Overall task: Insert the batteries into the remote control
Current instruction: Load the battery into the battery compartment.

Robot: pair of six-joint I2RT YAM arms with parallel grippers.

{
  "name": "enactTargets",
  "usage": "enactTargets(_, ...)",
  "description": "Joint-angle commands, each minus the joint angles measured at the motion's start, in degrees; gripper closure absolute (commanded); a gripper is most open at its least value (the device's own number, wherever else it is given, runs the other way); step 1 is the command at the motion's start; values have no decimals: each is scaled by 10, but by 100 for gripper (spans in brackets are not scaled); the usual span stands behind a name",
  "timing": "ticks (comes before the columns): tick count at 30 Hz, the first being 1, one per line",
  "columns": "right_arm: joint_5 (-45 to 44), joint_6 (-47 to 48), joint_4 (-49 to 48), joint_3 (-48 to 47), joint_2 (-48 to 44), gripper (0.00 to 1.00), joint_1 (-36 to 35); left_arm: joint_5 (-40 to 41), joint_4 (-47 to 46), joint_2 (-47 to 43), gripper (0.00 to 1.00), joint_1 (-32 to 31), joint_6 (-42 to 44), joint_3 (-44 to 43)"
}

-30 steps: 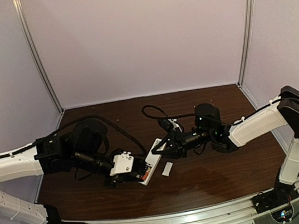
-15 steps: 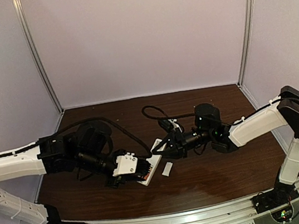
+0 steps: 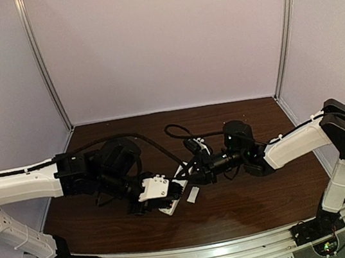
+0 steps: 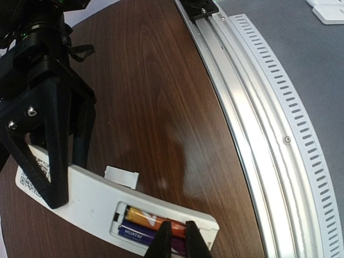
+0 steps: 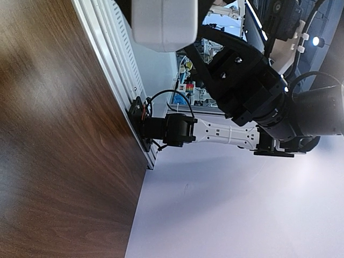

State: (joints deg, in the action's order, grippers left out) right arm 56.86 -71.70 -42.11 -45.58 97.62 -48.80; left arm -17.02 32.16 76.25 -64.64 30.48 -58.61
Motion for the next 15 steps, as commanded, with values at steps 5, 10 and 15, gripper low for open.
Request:
enactTargets(5, 9, -11, -51, -7, -24, 100, -8, 71, 15, 47, 91, -11, -17, -21)
enactTargets(10, 9, 1, -41, -4, -27, 100, -9, 76, 13, 41, 91, -12, -19, -19)
enactTargets(15, 7, 18, -28, -2, -28, 100, -6, 104, 5, 19, 85, -11, -45, -22)
